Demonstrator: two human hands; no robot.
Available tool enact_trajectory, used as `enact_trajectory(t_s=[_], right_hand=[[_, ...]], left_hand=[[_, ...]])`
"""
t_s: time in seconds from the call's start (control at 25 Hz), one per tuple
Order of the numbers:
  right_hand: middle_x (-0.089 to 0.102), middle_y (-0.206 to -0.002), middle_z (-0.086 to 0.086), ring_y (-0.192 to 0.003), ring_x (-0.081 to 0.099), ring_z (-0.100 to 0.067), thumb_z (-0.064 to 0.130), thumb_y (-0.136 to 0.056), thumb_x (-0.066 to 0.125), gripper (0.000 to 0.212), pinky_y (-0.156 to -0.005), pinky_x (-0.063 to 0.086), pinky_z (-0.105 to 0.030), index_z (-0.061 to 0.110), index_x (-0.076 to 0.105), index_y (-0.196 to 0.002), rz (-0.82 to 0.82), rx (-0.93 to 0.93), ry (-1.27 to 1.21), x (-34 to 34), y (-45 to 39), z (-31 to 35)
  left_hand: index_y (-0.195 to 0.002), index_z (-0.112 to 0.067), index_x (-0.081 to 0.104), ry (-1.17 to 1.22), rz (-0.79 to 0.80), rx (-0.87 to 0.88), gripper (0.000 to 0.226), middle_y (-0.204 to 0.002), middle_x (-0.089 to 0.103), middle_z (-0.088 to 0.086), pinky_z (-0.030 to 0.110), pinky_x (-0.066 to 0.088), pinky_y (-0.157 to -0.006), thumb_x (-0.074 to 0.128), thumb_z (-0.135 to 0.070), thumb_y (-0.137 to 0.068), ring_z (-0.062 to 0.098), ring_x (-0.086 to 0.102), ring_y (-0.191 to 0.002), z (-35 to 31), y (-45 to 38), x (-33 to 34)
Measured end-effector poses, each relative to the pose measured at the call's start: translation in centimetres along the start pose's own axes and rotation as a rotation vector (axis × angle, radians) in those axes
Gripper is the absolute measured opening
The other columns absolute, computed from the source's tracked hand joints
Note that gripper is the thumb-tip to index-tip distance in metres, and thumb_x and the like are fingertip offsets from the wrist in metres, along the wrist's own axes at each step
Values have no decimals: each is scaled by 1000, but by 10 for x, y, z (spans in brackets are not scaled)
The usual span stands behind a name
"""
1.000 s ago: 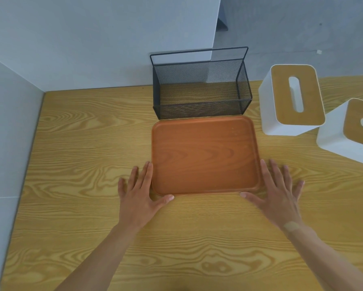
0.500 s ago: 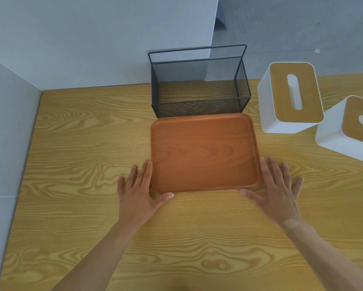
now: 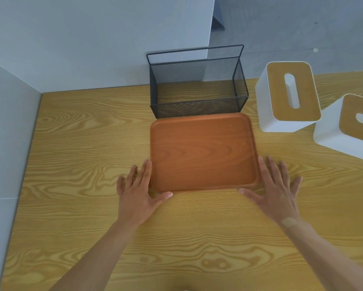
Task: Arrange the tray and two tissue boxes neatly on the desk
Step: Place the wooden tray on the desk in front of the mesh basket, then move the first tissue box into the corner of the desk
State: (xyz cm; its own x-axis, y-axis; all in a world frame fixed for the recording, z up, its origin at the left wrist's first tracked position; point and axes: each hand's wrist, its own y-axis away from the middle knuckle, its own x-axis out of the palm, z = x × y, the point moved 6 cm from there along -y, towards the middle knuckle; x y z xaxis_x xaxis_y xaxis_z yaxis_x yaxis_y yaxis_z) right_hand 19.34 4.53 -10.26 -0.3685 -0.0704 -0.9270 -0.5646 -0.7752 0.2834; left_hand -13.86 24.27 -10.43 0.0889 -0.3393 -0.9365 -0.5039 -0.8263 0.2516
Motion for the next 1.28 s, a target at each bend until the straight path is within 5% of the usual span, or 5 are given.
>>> enact_trajectory(t_s=[0.52, 0.84, 1.12, 1.28], right_hand=[[-9, -166, 15, -152, -12, -20, 92, -73, 36, 105, -115, 2, -66, 47, -15, -152, 104, 52, 24, -3, -3, -2], [13, -166, 3, -152, 10, -25, 75, -87, 45, 82, -118, 22, -55, 34, 21, -155, 272, 103, 59, -31, 21, -1], [25, -163, 6, -148, 23, -21, 73, -89, 44, 77, -117, 26, -47, 35, 27, -153, 233, 172, 46, -78, 64, -45], [24, -163, 10, -152, 13, -20, 73, -89, 43, 78, -119, 22, -45, 38, 21, -155, 81, 206, 35, -115, 88, -96]], left_hand=[[-157, -29, -12, -48, 86, -29, 116, -167, 9, -7, 57, 3, -118, 19, -98, -69, 22, 2, -153, -2, -4, -5], [-158, -27, 13, -96, 185, -45, 96, -166, 16, -2, 59, 7, -119, 38, -81, -83, 23, 10, -152, -11, -12, -33], [-156, -27, 25, -89, 224, 181, 87, -162, 27, 1, 48, 11, -120, 45, -76, -86, 20, 19, -149, -74, -18, -66], [-157, -28, 22, -128, 237, 367, 87, -163, 24, -3, 43, 13, -121, 46, -74, -87, 18, 18, -149, -153, -21, -77]])
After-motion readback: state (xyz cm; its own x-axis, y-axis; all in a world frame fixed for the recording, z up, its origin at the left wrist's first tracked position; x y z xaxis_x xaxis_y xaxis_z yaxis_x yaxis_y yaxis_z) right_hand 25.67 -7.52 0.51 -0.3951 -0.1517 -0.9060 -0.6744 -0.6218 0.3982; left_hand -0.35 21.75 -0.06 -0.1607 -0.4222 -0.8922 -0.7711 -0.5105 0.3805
